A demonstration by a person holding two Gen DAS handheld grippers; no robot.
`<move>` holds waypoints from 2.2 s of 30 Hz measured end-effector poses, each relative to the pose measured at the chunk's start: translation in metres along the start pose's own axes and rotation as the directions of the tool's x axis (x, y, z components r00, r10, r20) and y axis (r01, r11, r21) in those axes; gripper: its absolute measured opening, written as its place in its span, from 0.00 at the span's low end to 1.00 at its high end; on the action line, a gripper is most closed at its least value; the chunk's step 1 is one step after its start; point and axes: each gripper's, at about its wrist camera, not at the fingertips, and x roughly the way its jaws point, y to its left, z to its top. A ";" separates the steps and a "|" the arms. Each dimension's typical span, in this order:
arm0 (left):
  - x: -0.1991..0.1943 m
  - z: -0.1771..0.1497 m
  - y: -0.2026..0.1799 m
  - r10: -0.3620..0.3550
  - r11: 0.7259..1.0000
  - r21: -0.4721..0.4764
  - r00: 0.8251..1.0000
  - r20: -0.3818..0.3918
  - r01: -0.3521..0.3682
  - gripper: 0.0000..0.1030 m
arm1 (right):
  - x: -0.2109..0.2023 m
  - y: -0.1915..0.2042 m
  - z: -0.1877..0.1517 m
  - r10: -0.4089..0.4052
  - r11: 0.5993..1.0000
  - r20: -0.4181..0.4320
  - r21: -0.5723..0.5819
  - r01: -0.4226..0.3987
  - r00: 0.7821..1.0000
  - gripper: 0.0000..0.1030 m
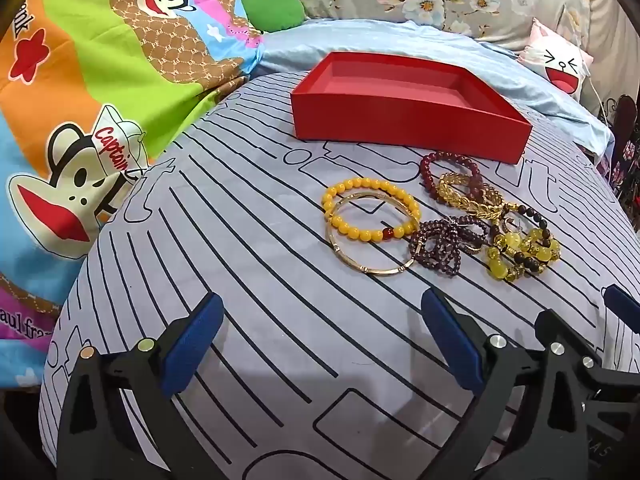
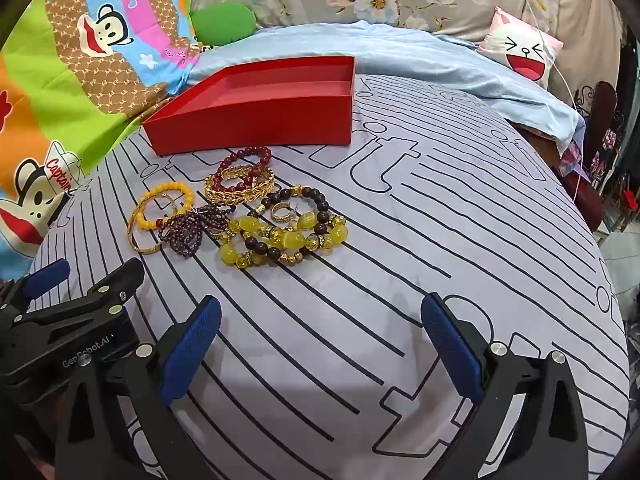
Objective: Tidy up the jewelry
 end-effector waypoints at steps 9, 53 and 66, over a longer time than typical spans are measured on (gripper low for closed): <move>0.001 0.000 0.000 -0.004 1.000 -0.001 1.000 0.001 0.004 0.91 | -0.001 0.000 0.000 -0.002 1.000 0.008 -0.001 0.002 1.000 0.94; -0.004 0.001 -0.002 0.003 1.000 0.006 1.000 0.008 -0.003 0.91 | -0.005 0.000 0.000 -0.003 1.000 0.018 0.000 0.003 1.000 0.94; -0.005 0.002 0.001 0.005 1.000 0.007 1.000 0.009 -0.005 0.91 | -0.005 0.000 0.000 -0.003 1.000 0.020 0.000 0.003 1.000 0.94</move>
